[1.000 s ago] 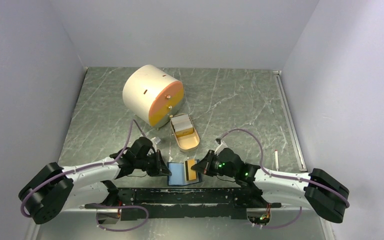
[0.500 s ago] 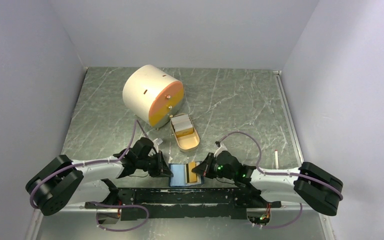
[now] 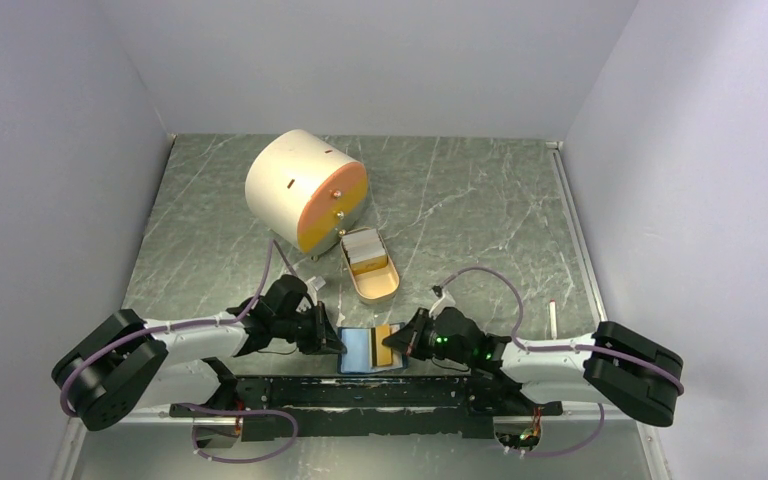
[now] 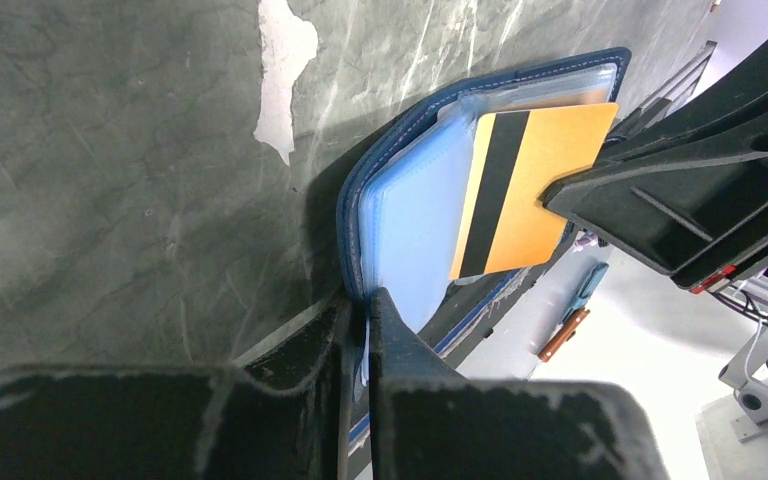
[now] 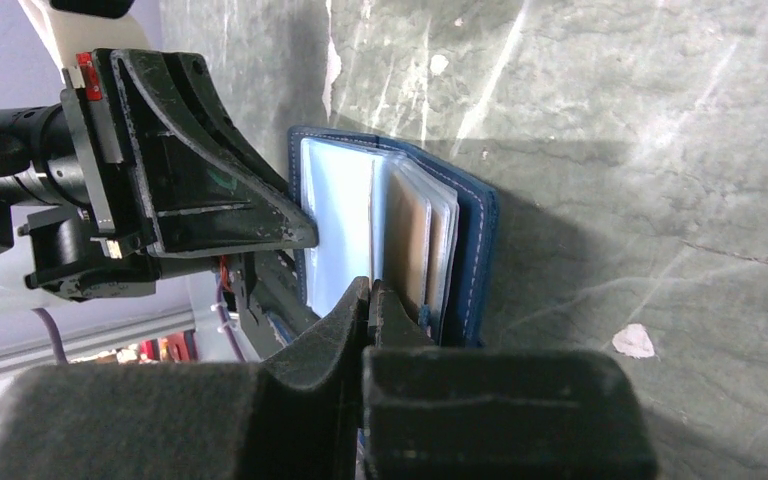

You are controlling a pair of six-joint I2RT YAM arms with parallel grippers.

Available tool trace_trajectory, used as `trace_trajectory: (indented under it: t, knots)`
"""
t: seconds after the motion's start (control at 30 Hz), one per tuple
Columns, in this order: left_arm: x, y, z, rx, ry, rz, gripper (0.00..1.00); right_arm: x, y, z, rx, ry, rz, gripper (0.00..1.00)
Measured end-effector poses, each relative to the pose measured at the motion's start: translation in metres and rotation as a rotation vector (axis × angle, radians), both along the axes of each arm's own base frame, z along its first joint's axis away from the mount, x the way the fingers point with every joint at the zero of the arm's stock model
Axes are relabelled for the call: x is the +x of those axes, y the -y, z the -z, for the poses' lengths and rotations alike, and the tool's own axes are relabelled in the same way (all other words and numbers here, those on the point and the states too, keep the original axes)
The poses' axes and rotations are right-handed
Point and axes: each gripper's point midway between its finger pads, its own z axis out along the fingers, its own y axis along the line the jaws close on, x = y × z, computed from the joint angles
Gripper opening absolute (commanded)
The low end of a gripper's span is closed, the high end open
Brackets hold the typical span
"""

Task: Put the credit cards into the card holder
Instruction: Insert the credit card into the card holder.

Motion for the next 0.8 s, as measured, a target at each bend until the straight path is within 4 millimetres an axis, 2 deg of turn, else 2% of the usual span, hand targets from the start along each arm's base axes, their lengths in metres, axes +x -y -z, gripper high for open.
trace_trajectory:
  t: [0.8]
  knots:
    - [-0.0012,0.0009,0.0025,0.0,-0.012,0.007,0.11,-0.0056,-0.0064,0.0053,0.028,-0.031,-0.005,0.0]
